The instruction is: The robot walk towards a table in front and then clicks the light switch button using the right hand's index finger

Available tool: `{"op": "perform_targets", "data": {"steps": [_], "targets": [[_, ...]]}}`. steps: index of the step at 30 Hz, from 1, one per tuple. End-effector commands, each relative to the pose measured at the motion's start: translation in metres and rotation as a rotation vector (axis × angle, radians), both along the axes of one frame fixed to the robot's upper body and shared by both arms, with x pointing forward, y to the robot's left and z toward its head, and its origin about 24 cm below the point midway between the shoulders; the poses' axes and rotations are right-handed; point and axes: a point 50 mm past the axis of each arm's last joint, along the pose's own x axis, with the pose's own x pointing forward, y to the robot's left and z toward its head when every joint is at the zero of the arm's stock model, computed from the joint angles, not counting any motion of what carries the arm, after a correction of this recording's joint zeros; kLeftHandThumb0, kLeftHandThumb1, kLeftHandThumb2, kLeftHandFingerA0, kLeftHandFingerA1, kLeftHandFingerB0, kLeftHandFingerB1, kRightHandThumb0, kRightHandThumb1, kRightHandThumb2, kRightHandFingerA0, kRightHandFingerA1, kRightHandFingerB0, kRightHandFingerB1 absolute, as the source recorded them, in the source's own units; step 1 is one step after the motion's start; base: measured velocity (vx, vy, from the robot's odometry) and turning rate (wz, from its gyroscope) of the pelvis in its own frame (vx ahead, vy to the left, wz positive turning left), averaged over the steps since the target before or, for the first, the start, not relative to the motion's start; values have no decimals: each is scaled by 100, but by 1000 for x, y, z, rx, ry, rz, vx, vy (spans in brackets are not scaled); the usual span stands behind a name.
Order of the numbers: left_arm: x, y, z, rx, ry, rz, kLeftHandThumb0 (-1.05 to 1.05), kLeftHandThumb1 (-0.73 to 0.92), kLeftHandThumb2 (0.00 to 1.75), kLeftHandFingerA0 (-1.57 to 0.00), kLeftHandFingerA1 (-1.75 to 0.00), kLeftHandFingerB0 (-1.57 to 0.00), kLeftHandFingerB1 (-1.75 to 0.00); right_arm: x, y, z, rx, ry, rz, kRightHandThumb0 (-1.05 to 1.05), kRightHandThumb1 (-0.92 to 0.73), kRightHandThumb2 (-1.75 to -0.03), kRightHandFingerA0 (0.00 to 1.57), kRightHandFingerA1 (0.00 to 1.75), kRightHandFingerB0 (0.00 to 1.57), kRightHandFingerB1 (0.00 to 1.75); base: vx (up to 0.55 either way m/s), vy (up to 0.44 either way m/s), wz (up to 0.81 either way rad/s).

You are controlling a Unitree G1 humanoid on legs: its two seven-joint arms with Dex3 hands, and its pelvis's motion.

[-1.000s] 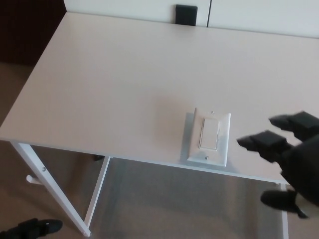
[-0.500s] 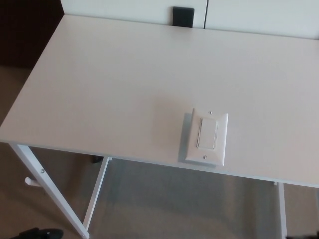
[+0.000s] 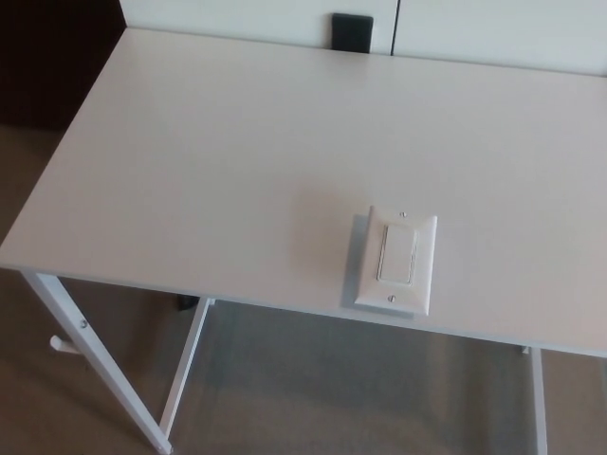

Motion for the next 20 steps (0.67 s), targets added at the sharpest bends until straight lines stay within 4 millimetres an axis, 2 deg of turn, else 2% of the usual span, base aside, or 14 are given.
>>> {"op": "perform_targets", "data": {"steps": [1, 3, 4, 5, 6, 7, 11, 12, 20], "targets": [[2, 2, 1, 38, -41, -17, -36, 63, 59, -48, -42, -44, -37, 5, -9, -4, 117, 26, -90, -52, -55, -72, 27, 50, 22, 42, 0, 0, 0], [1, 3, 1, 42, -50, -28, -37, 63, 59, -47, -42, -44, -37, 5, -8, -5, 121, 41, -79, -52, -56, -72, 26, 49, 22, 42, 0, 0, 0], [-4, 3, 0, 40, -44, -28, -42, 46, 81, -42, -55, -34, -48, 0, -7, -7, 123, 58, -70, -51, -56, -72, 26, 49, 22, 41, 0, 0, 0], [-6, 3, -1, 39, -41, -29, -42, 46, 81, -42, -55, -34, -48, -2, -7, -8, 125, 64, -67, -51, -56, -72, 26, 49, 22, 41, 0, 0, 0], [-5, 3, -1, 41, -38, -28, -42, 46, 81, -42, -55, -34, -48, -2, -7, -8, 127, 68, -58, -52, -55, -72, 26, 49, 22, 42, 0, 0, 0], [-3, 3, 0, 39, -40, -24, -36, 62, 59, -47, -41, -44, -37, -2, -6, -8, 124, 66, -52, -45, -63, -58, 29, 44, 24, 34, 0, 0, 0], [0, 3, 1, 48, -50, -25, -37, 62, 59, -48, -42, -44, -37, 0, -4, -8, 120, 66, -51, -44, -63, -59, 29, 44, 24, 34, 0, 0, 0], [0, 3, 1, 55, -50, -31, -38, 62, 60, -48, -41, -44, -37, 0, -4, -8, 120, 65, -52, -49, -58, -71, 24, 48, 21, 41, 0, 0, 0], [-2, 2, 1, 54, -50, -50, -35, 62, 58, -48, -41, -44, -37, -3, -6, -7, 133, 63, -65, -48, -58, -71, 24, 48, 21, 41, 0, 0, 0]]}}
